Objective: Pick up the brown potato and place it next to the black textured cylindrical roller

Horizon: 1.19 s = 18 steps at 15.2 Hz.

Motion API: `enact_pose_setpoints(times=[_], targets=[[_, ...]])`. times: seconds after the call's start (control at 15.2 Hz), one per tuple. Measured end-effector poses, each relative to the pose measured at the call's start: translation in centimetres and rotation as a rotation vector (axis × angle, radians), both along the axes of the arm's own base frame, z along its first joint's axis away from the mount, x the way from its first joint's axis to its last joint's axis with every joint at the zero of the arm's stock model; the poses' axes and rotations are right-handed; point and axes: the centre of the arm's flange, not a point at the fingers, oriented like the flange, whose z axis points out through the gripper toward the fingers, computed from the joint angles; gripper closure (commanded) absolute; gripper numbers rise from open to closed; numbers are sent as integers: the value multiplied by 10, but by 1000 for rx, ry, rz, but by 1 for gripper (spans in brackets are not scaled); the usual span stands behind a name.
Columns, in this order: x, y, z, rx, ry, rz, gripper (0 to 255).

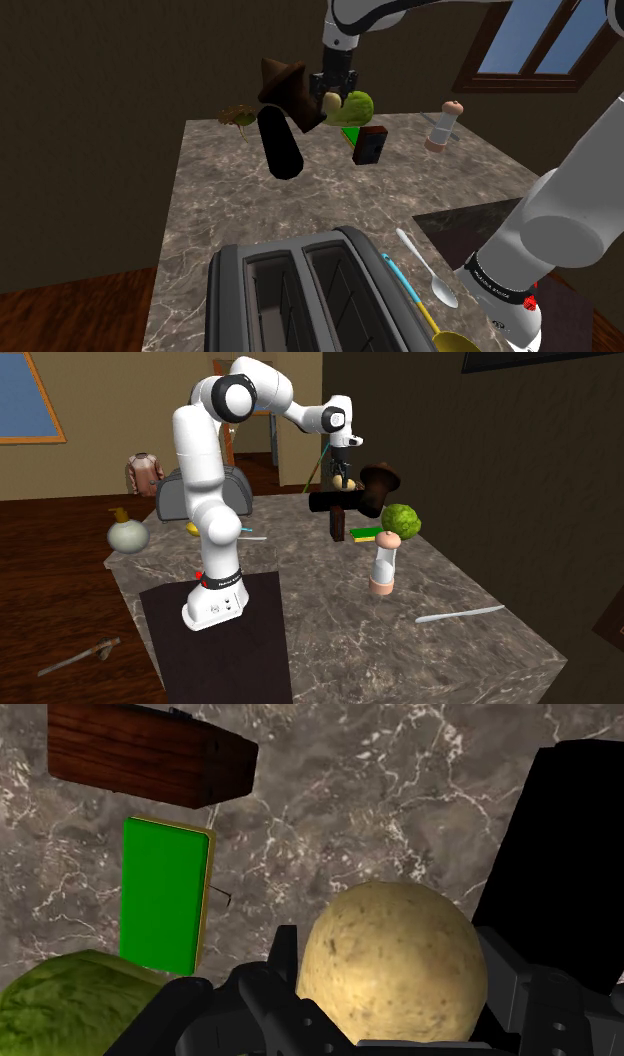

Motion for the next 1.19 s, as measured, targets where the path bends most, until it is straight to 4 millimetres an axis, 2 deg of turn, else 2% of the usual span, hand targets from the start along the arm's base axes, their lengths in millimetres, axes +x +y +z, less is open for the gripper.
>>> enact_pose_setpoints(times=[1.19], targets=[[1,1,-96,0,0,0,255]])
